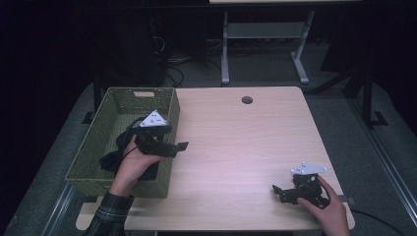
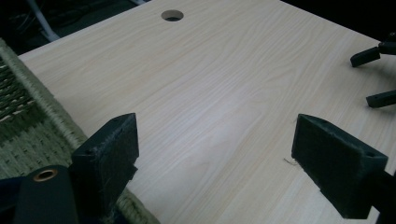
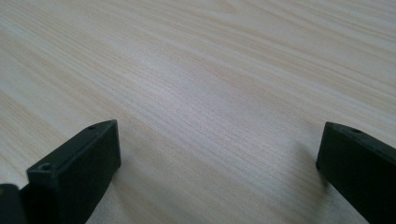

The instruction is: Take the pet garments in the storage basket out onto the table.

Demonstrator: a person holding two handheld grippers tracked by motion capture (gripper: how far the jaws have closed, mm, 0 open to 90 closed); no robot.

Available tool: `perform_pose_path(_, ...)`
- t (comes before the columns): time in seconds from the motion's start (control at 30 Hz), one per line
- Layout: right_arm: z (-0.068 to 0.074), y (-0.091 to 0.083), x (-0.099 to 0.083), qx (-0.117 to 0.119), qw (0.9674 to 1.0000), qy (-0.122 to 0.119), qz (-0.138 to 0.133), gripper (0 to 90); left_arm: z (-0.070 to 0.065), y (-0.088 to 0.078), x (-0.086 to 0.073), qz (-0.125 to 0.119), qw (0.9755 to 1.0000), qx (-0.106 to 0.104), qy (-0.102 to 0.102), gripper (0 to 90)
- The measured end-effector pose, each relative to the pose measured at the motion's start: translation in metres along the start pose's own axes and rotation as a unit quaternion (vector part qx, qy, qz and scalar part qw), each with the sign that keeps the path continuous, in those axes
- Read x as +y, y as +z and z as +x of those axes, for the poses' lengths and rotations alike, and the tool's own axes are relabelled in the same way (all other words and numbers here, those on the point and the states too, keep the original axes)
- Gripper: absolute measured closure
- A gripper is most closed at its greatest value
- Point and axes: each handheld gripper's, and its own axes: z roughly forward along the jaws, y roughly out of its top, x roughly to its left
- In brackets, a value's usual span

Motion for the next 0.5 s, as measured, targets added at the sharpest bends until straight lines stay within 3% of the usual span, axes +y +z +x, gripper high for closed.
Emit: perform_pose_path(0.5, 0.000, 0.000, 0.000, 0.000, 1.0000, 0.000, 0.000, 0.0, 0.023, -0.016, -0.012, 0.002, 0.9994, 0.026, -0.023, 14.4)
